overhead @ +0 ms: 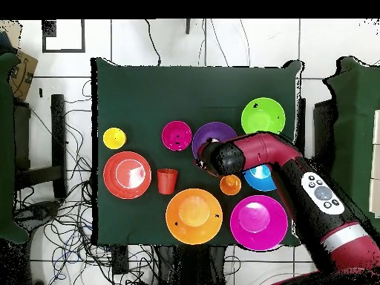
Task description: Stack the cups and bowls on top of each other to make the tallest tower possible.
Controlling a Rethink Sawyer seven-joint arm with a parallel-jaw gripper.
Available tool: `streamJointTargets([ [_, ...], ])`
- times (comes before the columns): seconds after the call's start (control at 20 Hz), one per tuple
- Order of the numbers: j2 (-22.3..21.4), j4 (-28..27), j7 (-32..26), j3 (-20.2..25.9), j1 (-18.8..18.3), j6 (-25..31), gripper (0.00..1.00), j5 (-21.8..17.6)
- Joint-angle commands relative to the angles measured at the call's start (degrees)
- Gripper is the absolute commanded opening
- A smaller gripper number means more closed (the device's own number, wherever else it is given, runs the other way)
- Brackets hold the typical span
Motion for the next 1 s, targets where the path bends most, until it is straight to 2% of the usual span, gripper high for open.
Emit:
streamJointTargets([
  [0.05, 2.46, -4.90, -22.40, 3.31, 1.76, 6.31, 1.00, -3.05],
  [0.25, 2.35, -5.22, -24.57, 5.44, 0.69, 4.80, 1.00, -1.48],
  [0.45, 1.87, -5.36, -25.18, 6.23, 1.13, 4.04, 1.00, -1.82],
  [0.85, -0.51, -5.31, -20.99, 6.89, 2.58, 3.93, 1.00, -1.92],
  [1.0, -0.98, -5.32, -19.53, 5.99, 2.99, 2.72, 1.00, -3.42],
])
